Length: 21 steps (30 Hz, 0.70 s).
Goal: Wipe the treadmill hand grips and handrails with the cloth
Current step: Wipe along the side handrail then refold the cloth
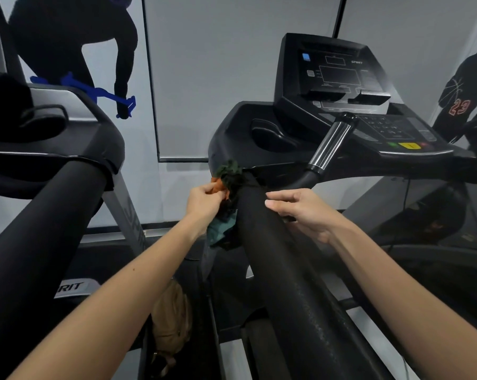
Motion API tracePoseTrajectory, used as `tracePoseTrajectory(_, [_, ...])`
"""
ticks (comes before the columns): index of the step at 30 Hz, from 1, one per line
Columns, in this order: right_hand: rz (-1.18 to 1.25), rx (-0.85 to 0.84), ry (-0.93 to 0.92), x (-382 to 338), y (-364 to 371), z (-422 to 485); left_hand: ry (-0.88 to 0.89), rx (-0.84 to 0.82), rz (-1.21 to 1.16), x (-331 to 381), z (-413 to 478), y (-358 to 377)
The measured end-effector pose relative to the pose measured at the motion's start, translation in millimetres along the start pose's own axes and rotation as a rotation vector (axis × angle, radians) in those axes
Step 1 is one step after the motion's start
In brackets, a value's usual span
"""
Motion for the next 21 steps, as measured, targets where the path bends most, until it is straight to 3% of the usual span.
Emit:
tracePoseTrajectory(2, [0.002,0.008,0.001,1.8,-0.1,-0.3,-0.051,0.003,-0.08,-3.7,-3.0,2.1])
tracePoseTrajectory(3, [0.006,0.01,0.0,2.3,-0.4,0.1,0.005,0.01,-0.046,6.9,-3.6,3.3])
tracePoseTrajectory(6, [0.006,0.007,0.002,2.2,0.0,1.0,0.39,0.02,0.422,69.5,-13.8,20.1])
tracePoseTrajectory(9, [-0.014,0.009,0.004,3.4,-0.8,1.0,0.485,0.054,0.676,85.5,-16.3,30.5])
tracePoseTrajectory(13, [0.011,-0.001,-0.012,2.2,-1.0,1.4,0.351,0.038,0.391,50.8,-7.5,11.3])
tracePoseTrajectory(18, [0.035,0.006,-0.017,4.6,-2.1,1.5,-0.144,-0.011,-0.229,-23.6,-13.9,12.2])
tracePoseTrajectory(20, [0.036,0.001,-0.014,6.1,-2.0,1.6,-0.255,-0.032,-0.345,-30.6,-22.1,16.6])
tracePoseTrajectory(21, [0.042,0.002,-0.014,6.0,-2.1,1.9,-0.231,-0.013,-0.322,-24.5,-22.2,14.4])
Point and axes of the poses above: each hand's wrist, its own z-axis towards the middle knuckle, its own y-axis out of the palm, x = y × z, the point moved 10 cm from there along z, towards the middle knuckle, and after that the axes turned 9 degrees about z, right-handed, at the moved point
